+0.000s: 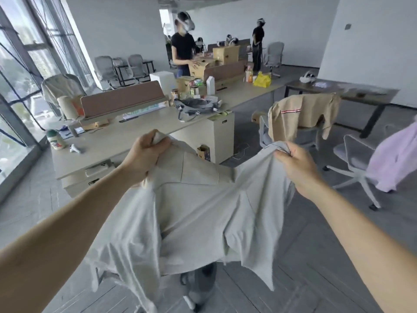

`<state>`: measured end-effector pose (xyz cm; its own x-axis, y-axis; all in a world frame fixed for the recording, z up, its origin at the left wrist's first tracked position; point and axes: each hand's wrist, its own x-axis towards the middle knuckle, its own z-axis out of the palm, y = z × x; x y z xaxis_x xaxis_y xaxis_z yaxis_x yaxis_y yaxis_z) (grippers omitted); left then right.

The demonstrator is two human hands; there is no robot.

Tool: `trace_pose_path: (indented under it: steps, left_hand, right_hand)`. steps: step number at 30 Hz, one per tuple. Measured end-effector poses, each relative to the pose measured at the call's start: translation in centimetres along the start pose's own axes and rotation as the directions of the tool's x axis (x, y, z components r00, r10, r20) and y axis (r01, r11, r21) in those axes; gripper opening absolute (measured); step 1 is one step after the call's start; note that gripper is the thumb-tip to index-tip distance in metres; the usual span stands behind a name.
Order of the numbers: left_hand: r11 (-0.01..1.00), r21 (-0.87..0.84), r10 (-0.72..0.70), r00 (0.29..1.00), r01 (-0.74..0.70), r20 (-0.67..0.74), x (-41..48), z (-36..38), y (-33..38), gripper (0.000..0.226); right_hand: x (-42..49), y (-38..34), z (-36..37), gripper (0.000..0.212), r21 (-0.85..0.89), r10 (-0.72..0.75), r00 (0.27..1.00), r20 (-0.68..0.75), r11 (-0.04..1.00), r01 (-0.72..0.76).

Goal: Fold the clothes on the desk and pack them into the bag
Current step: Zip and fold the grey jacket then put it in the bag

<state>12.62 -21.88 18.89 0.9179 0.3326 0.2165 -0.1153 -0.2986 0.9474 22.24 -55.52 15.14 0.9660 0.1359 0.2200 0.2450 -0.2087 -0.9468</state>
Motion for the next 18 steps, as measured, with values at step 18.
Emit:
trace_pose_path:
  steps: [18]
  left_hand:
    - [0.924, -0.366, 0.020, 0.941, 0.112, 0.337, 18.1, 23.6, 1.8, 0.014]
  right_hand:
    - [16.9, 2.9, -10.0, 0.017, -0.225, -0.075, 0.989, -0.126, 0.973, 0.045]
